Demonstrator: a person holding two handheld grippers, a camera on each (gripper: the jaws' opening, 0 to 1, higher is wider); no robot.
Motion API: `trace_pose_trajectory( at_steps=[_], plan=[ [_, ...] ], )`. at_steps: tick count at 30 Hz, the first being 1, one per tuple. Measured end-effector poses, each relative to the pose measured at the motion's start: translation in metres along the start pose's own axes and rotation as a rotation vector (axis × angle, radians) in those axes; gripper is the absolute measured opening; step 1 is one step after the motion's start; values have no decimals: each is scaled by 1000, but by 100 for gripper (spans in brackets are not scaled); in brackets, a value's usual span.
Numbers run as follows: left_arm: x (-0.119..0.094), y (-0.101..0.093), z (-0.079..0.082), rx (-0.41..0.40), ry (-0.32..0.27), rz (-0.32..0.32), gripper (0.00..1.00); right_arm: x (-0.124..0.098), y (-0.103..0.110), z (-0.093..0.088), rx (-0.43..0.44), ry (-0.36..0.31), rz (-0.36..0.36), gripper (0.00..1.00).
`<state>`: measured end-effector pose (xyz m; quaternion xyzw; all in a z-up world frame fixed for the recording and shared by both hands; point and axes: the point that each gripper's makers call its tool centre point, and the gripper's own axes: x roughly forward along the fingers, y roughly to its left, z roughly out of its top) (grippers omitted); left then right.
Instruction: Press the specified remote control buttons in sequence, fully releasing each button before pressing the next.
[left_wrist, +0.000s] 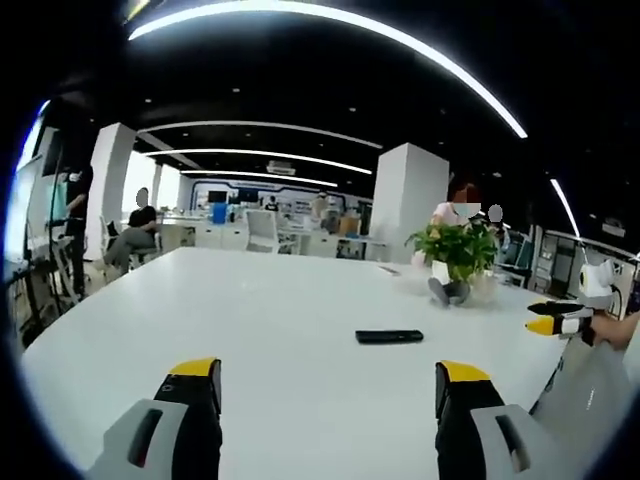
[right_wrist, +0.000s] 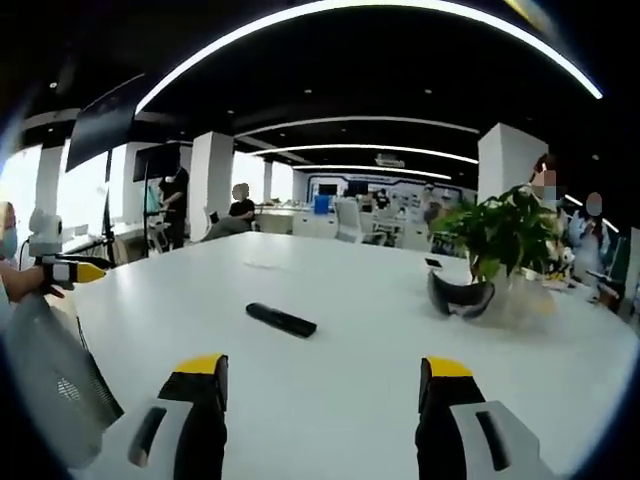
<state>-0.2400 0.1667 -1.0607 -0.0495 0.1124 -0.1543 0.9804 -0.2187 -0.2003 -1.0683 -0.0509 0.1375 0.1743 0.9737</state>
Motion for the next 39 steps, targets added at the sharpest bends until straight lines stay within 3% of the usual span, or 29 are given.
trace_pose_trajectory(
  at_steps=[7,13,15,20,23,26,28,31,33,35,36,39],
  plan=[
    [3,-13,-7,35,48,-58,92,0,0,-4,-16,26,-7,76],
    [5,-28,-20,1,146,-157,89,-1,9,3,-33,15,25,64],
    [6,-26,-16,6,146,-159,87,-2,11,6,-33,13,30,63],
    [14,-24,10,-40,137,-186,92,-7,9,13,11,22,3,61],
    [29,-29,19,-49,166,-255,92,-10,8,22,42,-10,-26,62],
    [49,-35,18,-28,242,-318,90,-9,8,14,54,-6,-40,62],
    [64,-40,19,33,287,-366,91,-9,5,3,45,38,-55,61],
    [91,-44,34,130,240,-392,92,-8,-4,3,39,37,-73,58],
    [107,-52,32,141,275,-442,93,-9,-4,-1,94,44,-68,57],
    [120,-55,29,150,297,-458,93,-10,-6,-4,86,51,-71,55],
    [127,-58,22,165,341,-474,93,-10,-6,-5,81,61,-75,54],
    [142,-68,17,189,348,-510,92,-9,-3,-4,69,62,-68,53]
  ],
)
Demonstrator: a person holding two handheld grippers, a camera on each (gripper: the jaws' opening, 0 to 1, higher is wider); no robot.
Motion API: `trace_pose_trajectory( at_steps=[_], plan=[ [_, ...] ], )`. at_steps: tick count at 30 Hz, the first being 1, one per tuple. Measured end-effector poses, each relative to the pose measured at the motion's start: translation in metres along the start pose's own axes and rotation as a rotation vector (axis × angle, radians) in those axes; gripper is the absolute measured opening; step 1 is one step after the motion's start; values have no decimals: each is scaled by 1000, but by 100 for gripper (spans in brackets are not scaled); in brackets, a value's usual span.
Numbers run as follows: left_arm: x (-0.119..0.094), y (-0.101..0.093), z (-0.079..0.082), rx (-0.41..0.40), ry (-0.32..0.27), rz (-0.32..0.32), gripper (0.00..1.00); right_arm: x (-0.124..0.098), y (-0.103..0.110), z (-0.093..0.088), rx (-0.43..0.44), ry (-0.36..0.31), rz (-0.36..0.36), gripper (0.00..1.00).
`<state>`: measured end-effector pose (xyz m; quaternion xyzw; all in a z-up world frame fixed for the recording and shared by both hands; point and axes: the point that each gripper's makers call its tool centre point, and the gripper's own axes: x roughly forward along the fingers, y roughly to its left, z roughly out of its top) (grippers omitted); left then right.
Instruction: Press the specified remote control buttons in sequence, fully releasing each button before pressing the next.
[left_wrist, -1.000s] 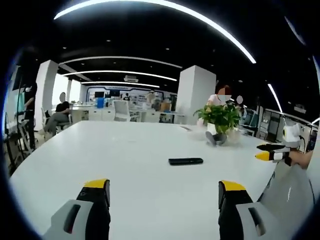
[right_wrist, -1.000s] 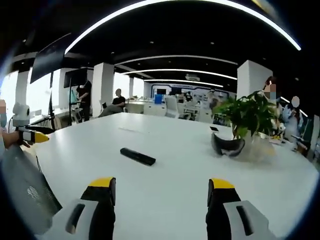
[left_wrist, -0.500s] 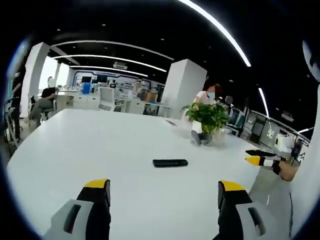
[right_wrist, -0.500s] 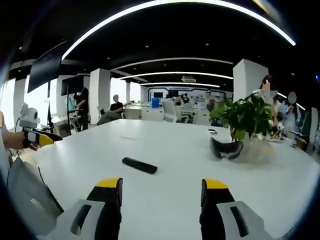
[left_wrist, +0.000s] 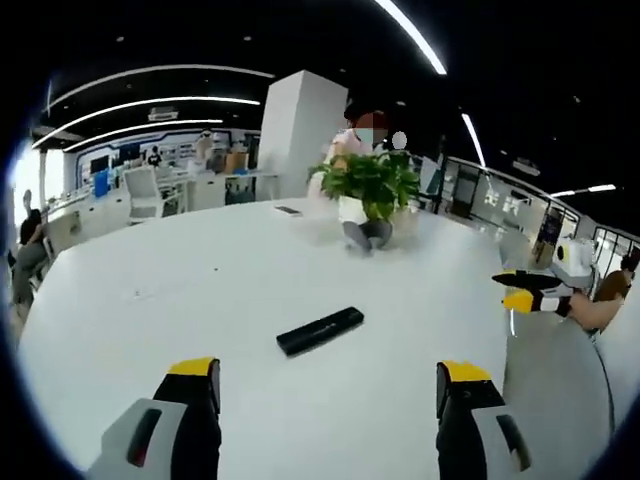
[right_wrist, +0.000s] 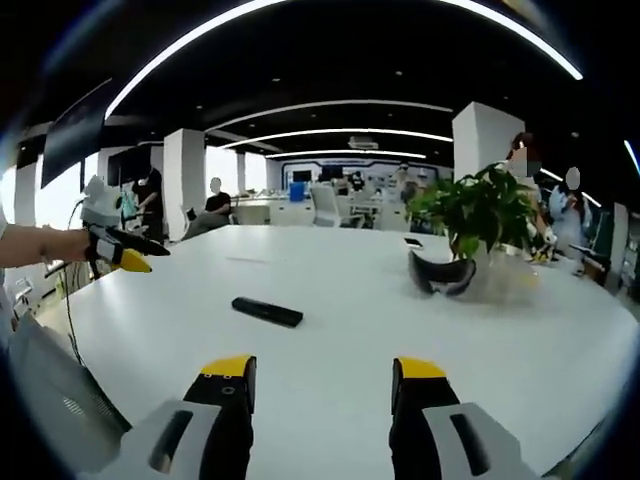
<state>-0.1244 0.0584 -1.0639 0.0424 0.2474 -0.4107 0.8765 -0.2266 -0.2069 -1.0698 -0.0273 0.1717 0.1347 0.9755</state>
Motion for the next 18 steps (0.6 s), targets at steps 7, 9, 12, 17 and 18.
trace_pose_trajectory(
  at_steps=[7,9,12,17,18],
  plan=[
    [43,-4,-8,-49,32,-79,92,1,4,-3,14,15,28,48],
    [54,-5,-10,-79,40,-113,92,2,5,-3,14,19,32,48],
    [66,1,-14,-88,62,-117,91,2,6,-5,-5,29,33,47],
    [75,7,-15,-119,73,-138,90,0,2,-3,34,14,30,44],
    [77,10,-16,-125,84,-132,89,0,2,-4,41,15,31,43]
  ],
)
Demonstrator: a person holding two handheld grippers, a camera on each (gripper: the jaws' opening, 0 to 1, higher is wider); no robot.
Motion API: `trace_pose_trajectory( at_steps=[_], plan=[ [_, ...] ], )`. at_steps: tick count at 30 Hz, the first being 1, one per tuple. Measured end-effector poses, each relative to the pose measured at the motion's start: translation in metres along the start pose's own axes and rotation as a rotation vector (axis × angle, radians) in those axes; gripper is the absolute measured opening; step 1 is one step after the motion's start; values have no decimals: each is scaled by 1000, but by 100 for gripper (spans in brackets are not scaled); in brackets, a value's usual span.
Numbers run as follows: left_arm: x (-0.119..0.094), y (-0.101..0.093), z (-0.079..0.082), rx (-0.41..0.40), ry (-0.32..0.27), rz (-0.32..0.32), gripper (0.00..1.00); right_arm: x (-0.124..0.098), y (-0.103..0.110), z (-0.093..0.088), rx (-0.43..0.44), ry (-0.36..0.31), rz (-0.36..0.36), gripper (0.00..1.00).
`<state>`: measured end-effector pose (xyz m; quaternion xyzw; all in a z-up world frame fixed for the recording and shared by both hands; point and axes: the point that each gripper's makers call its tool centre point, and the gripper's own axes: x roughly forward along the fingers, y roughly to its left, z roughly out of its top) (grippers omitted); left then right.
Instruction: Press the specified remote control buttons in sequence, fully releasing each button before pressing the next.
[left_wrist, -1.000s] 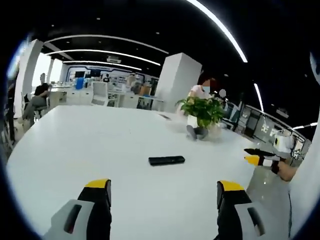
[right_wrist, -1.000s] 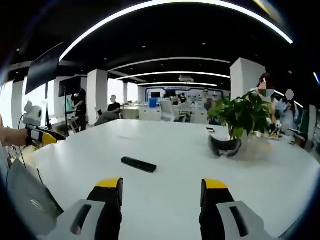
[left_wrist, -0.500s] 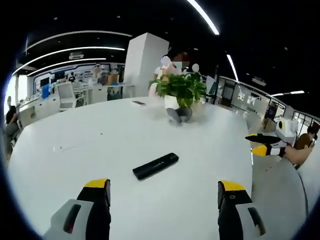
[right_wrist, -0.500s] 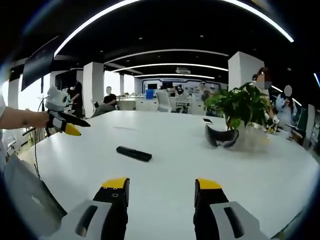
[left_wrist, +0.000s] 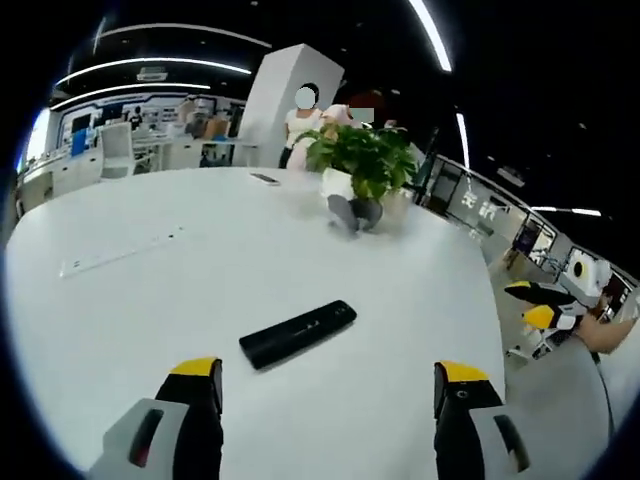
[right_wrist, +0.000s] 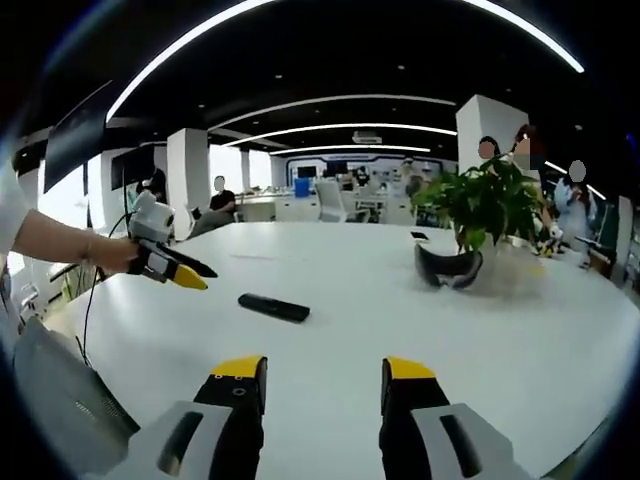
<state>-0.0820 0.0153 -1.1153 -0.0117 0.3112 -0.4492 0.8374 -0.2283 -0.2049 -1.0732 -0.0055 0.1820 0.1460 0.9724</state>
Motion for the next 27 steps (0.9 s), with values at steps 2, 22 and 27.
trace_pose_trajectory(
  at_steps=[2,22,27],
  plan=[
    [3,3,-1,-5,17,0,89,1,2,-1,0,5,7,42],
    [32,9,-6,151,211,-61,80,2,4,-10,-3,47,27,32],
    [38,9,-5,177,244,-87,77,2,7,-11,0,51,39,31]
  ],
)
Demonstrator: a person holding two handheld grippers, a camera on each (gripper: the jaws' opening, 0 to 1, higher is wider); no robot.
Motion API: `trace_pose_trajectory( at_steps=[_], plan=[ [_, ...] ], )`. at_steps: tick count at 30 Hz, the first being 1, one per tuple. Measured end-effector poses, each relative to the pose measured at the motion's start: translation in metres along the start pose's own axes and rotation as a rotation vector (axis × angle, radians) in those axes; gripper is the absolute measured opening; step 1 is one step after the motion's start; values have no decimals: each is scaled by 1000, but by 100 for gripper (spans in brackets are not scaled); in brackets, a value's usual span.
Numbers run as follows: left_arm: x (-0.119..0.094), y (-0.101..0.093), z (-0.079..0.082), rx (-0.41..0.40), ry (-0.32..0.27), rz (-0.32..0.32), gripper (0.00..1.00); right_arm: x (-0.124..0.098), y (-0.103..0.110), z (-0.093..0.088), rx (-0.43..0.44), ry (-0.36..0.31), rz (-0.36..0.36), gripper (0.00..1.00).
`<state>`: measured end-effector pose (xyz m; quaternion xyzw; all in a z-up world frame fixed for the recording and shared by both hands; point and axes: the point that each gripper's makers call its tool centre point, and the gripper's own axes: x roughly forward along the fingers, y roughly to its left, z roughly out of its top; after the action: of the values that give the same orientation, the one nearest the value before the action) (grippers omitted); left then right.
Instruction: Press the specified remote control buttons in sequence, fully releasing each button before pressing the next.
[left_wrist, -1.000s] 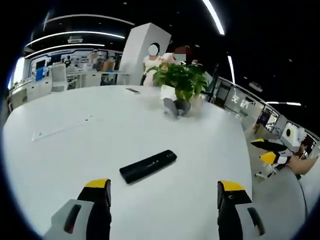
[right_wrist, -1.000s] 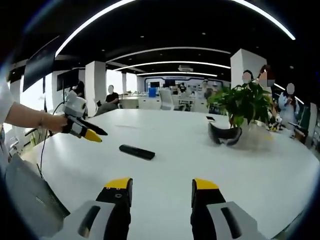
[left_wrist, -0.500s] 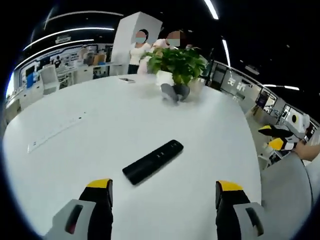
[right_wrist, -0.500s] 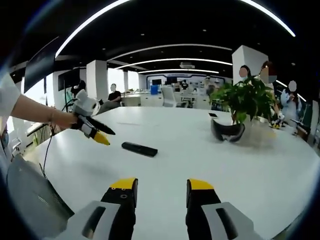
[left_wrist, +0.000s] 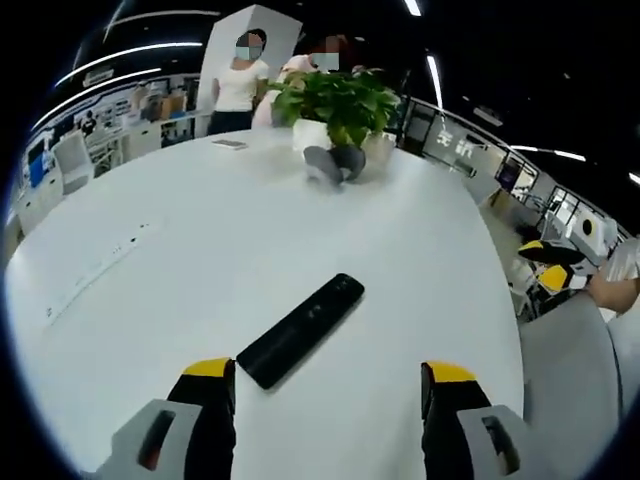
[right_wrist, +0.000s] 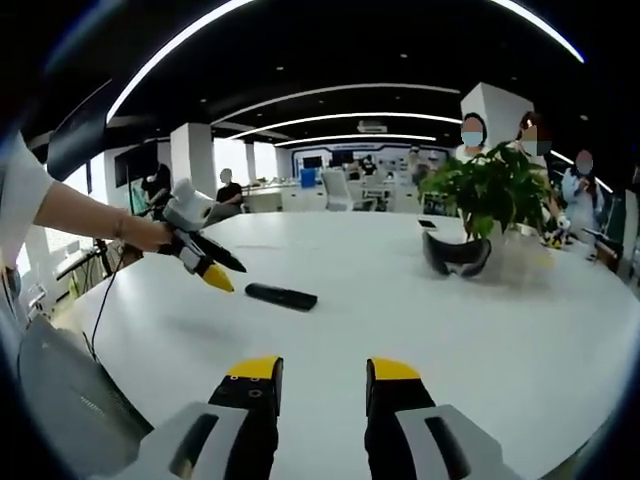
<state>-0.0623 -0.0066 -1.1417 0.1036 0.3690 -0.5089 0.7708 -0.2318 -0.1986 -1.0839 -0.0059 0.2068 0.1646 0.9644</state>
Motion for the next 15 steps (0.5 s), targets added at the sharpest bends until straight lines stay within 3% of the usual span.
trace_pose_trajectory(
  at_steps=[9,11,15],
  plan=[
    [15,7,-4,128,116,-10,71,0,0,-2,6,10,2,30],
    [19,8,-7,181,163,-12,69,0,0,-3,7,11,2,30],
    [24,11,-19,326,320,-46,59,1,0,-5,7,19,6,29]
  ],
)
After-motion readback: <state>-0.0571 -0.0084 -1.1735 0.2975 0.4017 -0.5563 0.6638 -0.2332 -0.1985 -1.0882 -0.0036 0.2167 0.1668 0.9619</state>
